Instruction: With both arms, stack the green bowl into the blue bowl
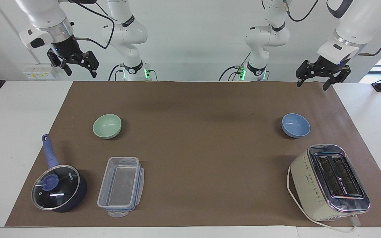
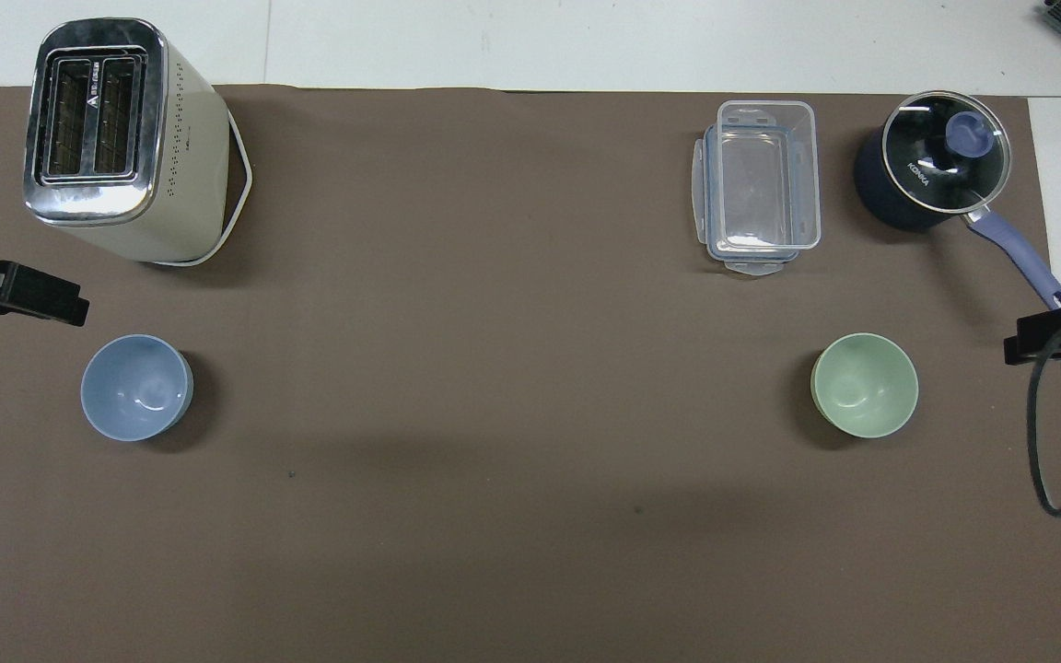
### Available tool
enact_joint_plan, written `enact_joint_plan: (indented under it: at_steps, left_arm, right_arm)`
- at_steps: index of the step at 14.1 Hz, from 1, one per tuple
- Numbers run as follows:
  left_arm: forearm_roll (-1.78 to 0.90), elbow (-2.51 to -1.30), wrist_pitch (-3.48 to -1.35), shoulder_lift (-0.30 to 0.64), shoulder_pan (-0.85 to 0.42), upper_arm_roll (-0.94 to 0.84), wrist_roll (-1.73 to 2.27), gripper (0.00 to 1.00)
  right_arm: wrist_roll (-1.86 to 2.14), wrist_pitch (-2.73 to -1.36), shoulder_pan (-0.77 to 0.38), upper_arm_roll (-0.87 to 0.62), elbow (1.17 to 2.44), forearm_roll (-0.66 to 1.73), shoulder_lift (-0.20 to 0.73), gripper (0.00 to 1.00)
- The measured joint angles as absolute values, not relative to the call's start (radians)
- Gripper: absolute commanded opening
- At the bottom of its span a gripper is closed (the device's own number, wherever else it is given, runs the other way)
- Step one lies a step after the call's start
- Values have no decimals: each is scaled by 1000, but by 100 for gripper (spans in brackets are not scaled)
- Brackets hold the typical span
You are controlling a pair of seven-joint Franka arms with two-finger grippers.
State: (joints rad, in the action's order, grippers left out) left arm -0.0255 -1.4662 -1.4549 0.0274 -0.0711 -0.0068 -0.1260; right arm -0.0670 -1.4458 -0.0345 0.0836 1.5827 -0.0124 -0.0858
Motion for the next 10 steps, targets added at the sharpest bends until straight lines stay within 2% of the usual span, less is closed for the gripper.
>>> enact_joint_plan:
  at_steps: [5,10]
  left_arm:
    - [-65,-1554,-1541,28,18,7,-263,100]
    - [-152,-1696,-1698,29,142,13,-464,100]
  right_arm:
    - [-67,-1446,-35,84,1583,-12,-86,100]
    - [-67,-1446,-35,84,1583,-12,-86,100]
